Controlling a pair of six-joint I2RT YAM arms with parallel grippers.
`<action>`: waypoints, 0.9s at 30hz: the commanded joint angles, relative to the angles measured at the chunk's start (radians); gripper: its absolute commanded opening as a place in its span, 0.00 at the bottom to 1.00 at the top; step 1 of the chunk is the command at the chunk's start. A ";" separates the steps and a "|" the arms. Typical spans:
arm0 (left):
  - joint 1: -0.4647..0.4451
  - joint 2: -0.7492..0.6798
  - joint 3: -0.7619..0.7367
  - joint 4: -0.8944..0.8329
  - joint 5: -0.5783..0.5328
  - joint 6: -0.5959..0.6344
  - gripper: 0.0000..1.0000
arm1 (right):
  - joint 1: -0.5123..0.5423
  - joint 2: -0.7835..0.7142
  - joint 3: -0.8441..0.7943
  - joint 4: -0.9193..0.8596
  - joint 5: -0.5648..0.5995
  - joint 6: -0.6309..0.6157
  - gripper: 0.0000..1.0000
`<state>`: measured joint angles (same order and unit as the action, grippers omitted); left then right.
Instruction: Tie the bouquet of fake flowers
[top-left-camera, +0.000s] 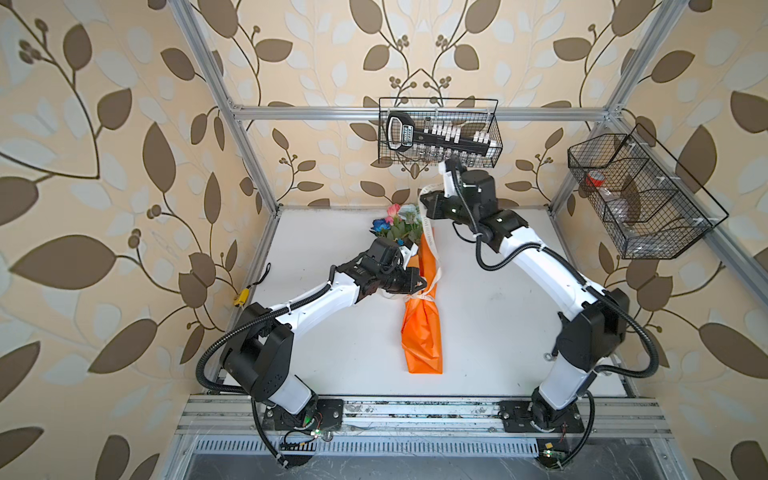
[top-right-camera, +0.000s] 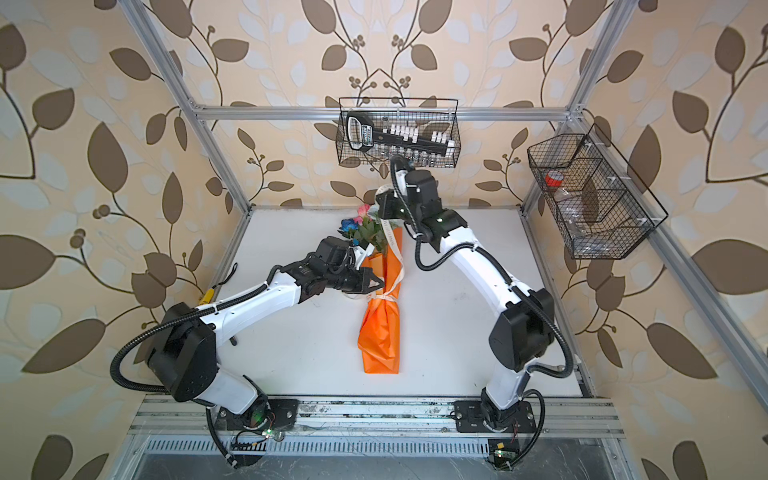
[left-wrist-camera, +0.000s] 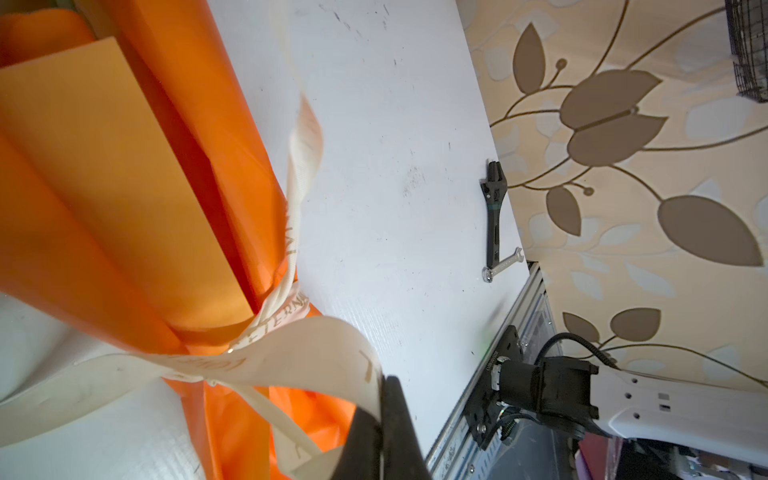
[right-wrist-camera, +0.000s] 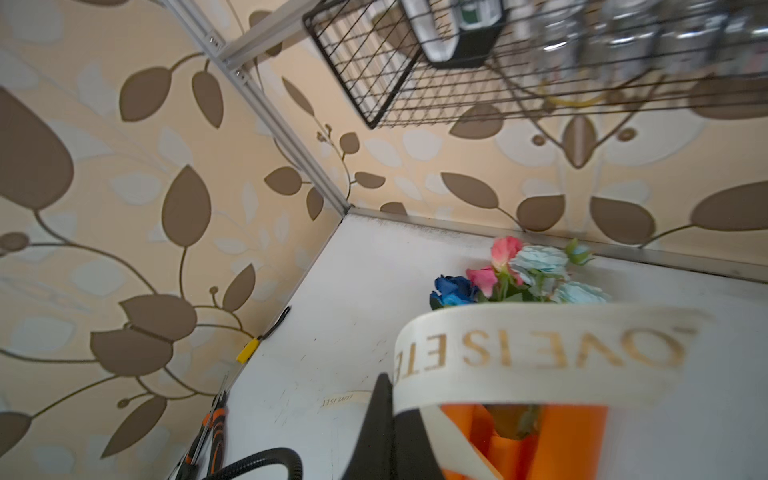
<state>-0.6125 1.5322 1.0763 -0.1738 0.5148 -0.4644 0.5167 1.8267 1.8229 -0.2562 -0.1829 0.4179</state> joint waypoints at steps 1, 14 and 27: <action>-0.038 -0.026 -0.035 0.072 -0.037 0.112 0.00 | 0.060 0.105 0.139 -0.086 -0.073 -0.031 0.00; -0.108 -0.005 -0.091 0.106 -0.176 0.310 0.00 | 0.267 0.309 0.387 -0.196 -0.251 -0.049 0.00; -0.110 0.025 -0.084 0.099 -0.196 0.308 0.00 | 0.335 0.172 0.233 -0.282 -0.116 -0.111 0.43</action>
<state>-0.7250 1.5600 0.9764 -0.1059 0.3298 -0.1741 0.8577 2.0800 2.0701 -0.4835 -0.3721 0.3321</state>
